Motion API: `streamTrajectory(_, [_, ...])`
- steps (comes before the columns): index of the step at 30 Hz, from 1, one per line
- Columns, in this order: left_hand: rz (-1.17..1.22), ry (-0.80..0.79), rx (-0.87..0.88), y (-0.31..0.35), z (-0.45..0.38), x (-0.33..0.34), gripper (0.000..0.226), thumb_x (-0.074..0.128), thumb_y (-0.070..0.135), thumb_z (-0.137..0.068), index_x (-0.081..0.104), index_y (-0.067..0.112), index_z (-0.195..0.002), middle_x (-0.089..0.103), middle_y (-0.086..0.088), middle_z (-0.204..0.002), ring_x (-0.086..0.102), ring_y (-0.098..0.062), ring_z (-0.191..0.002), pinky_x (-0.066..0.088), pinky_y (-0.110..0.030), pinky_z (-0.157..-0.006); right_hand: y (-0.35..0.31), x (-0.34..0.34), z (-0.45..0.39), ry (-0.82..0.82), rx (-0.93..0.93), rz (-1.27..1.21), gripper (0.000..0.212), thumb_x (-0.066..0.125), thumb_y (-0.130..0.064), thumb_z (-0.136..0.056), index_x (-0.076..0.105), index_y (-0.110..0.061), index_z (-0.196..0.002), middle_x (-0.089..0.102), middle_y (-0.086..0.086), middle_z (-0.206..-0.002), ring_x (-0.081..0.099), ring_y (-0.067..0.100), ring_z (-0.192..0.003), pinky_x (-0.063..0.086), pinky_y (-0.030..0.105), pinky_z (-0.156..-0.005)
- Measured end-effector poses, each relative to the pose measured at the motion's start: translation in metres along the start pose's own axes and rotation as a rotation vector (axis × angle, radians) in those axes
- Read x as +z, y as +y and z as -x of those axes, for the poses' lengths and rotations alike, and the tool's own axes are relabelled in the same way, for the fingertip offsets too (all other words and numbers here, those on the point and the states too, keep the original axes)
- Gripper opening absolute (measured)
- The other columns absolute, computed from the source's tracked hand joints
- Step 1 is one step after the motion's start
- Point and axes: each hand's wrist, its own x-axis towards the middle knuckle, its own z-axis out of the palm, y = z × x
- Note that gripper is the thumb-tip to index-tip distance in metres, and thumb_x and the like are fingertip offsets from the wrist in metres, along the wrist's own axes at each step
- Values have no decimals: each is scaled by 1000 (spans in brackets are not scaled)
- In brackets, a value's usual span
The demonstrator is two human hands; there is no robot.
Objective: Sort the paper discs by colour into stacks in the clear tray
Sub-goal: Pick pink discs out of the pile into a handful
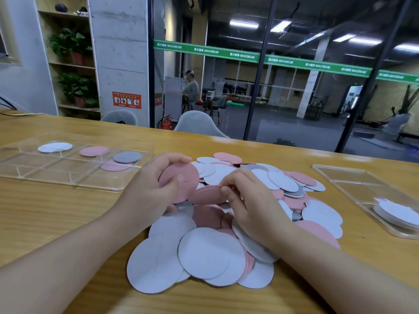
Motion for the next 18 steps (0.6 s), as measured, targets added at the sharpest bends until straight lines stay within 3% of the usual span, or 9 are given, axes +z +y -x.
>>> streamTrajectory(3, [64,-76,2,1,1,1,11,55,41,-90,64,47,-90,55,8,-108,61,-13,-76,53,-30,-49,-6,1,0,3,143,-116,13,44,-17,-95,48,-26,-86,51,-8,-87,47,3,-81,35,8,-72])
streamTrajectory(5, [34,-167,17,0,3,2,17,57,51,-79,63,48,-94,56,10,-111,62,-9,-87,56,-31,-51,-10,2,-1,-13,248,-217,22,46,-12,-96,47,-30,-83,54,-9,-88,52,4,-82,40,13,-70])
streamTrajectory(8, [-25,-217,82,-2,5,4,26,65,38,-73,62,48,-97,55,16,-111,60,-8,-96,57,-29,-56,-16,0,-1,-11,272,-297,14,51,-8,-94,54,-20,-89,60,-4,-86,59,11,-81,48,23,-72])
streamTrajectory(12, [-263,-194,267,-3,6,3,38,60,27,-79,54,52,-108,53,23,-112,50,-4,-110,49,-13,-74,-19,-3,-1,-50,287,-320,14,56,-7,-91,55,-21,-89,61,-10,-83,60,6,-79,46,14,-69])
streamTrajectory(16, [-173,-175,186,-1,7,3,53,61,7,-88,55,56,-107,48,31,-108,47,4,-103,56,-23,-55,-10,-6,-1,-187,272,10,5,59,-29,-90,55,-26,-89,57,-17,-82,51,4,-80,39,17,-67])
streamTrajectory(18, [-160,-150,178,1,7,4,54,59,4,-88,57,56,-105,47,34,-104,47,7,-100,56,-24,-53,-7,-7,0,-281,294,157,22,59,-44,-87,59,-22,-91,58,-14,-85,49,5,-82,40,22,-69])
